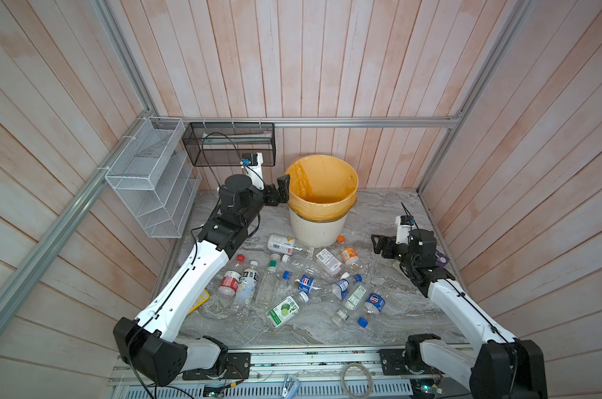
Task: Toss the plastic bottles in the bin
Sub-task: 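Grasp the orange-capped bottle with the right gripper while the left gripper withdraws, then lift the orange-capped bottle over the bin and open the right gripper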
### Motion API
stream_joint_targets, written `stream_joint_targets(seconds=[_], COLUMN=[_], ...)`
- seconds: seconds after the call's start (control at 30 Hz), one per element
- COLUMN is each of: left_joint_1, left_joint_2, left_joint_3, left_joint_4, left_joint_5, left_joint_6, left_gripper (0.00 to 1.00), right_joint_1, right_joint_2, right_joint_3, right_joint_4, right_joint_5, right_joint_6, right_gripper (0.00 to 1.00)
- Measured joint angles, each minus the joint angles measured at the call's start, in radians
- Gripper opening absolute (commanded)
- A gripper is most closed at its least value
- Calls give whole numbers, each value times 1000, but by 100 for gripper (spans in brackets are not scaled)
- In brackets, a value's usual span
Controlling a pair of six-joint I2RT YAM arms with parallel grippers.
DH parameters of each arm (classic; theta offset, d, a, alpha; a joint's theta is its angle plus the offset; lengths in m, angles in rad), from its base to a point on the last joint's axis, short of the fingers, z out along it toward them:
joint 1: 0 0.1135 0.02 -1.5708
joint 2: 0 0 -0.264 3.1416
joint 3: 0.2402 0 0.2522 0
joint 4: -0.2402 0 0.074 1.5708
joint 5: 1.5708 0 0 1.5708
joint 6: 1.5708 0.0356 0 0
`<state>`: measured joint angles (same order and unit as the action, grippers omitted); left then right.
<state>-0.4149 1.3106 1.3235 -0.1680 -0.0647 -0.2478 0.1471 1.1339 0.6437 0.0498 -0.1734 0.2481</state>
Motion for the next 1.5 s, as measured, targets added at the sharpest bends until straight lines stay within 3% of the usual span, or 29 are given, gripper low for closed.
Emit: stream_joint_targets(seconds=[0.23,0.4,0.93,1.07,1.27,1.5], left_joint_1=[194,273,283,284,284,284], left_joint_2=[-138,-194,-180,-180,-179,-177], left_joint_3=[-314,-417,-462,-462,-462,-462], left_joint_4=[4,8,49,57,60,77], left_joint_5=[11,42,109,111,114,121], left_joint_6=[-100,-159,-217,-217,-225,-251], left_gripper=[100,100,100,100,100,100], right_joint_1=[143,175,207,207,207,192], right_joint_2=[235,330,502,520,521,422], right_joint_3=[137,182,257,259,259,199], right_joint_4=[-72,-124,-248,-261,-264,-225], right_joint_5=[15,10,6,17,38,45], right_joint_6=[-32,-45,-62,-62,-61,-53], right_gripper=[78,77,70,63,53,50])
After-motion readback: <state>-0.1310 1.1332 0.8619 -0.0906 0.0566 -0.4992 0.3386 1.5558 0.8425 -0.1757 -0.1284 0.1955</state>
